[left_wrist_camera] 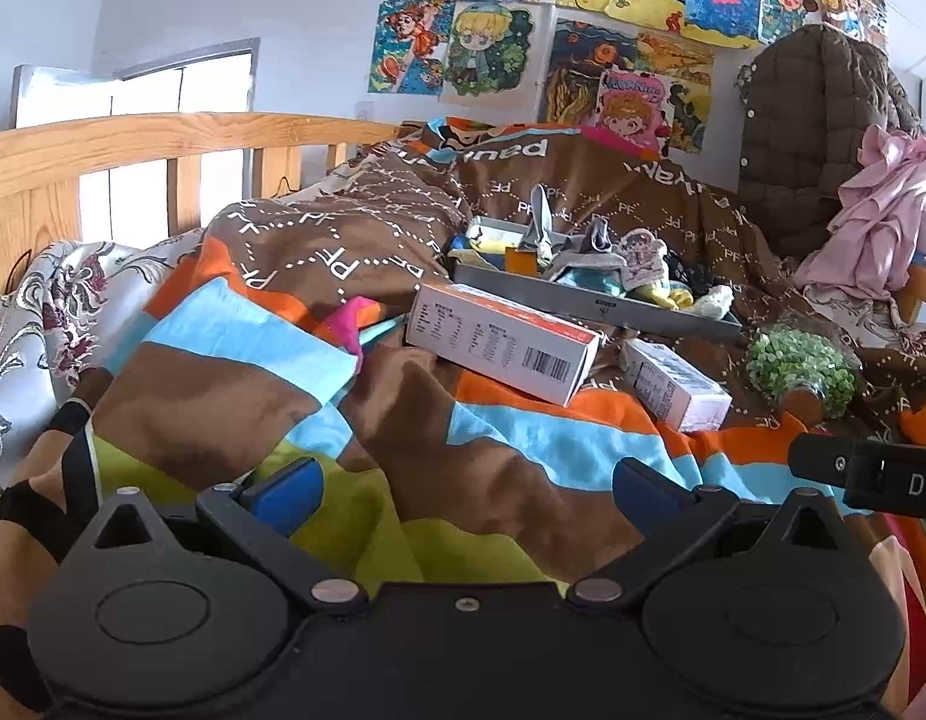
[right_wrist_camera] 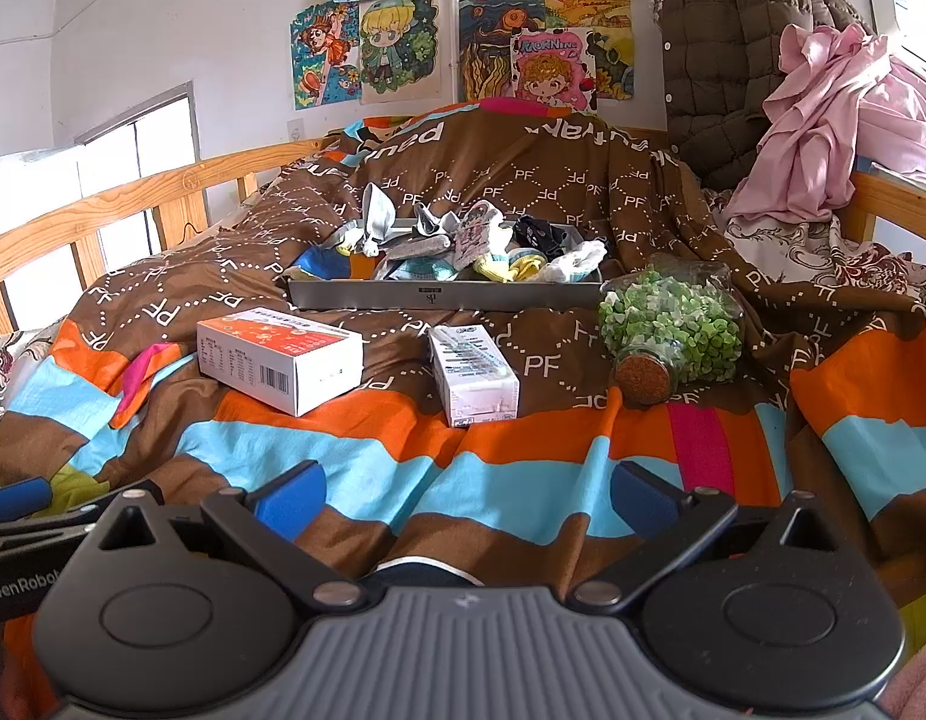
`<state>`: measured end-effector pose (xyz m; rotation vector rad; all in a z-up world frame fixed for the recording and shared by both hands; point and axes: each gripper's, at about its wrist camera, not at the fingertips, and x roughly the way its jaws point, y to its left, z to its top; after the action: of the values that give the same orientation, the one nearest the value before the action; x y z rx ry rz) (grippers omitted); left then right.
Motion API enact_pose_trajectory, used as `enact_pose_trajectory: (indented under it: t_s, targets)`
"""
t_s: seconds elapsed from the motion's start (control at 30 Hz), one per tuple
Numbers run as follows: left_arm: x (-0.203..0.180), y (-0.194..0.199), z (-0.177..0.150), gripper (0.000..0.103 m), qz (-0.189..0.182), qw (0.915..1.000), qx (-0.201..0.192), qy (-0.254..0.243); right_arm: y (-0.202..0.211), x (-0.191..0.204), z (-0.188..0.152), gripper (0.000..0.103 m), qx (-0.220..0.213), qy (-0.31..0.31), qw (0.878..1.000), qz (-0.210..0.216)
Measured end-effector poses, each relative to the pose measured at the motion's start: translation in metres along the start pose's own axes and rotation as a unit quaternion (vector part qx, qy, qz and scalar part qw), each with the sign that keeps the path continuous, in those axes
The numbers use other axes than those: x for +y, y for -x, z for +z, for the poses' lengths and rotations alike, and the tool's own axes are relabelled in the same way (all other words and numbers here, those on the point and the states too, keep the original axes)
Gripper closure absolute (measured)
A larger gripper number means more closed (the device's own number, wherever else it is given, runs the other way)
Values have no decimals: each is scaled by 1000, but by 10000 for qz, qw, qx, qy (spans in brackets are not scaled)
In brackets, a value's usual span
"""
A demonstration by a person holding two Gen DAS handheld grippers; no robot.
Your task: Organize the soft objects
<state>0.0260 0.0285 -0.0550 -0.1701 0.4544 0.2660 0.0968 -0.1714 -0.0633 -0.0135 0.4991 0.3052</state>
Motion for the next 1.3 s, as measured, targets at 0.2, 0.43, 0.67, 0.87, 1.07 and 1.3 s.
enact_pose_trajectory:
  t_s: [0.2,0.43,0.67,0.87,1.07,1.3]
  targets:
    - [0,0,-1,1,55,10000,43,8,1,1,1,0,13,20,10000,6]
    - [0,0,0,1,79,10000,52,2,1,2,1,0,19,30,10000,9]
    - [1,-1,0,1,104,9999,61,6,2,2,1,0,17,33,10000,12]
    - [2,-2,-1,1,99,9999,87,2,2,3,1,0,19,29,10000,6]
    - [0,-2,-1,1,71,9999,97,-30,1,3,1,0,19,31,10000,6]
    - [-5,-2,1,1,109,9996,162,-186,1,3,1,0,21,28,10000,3]
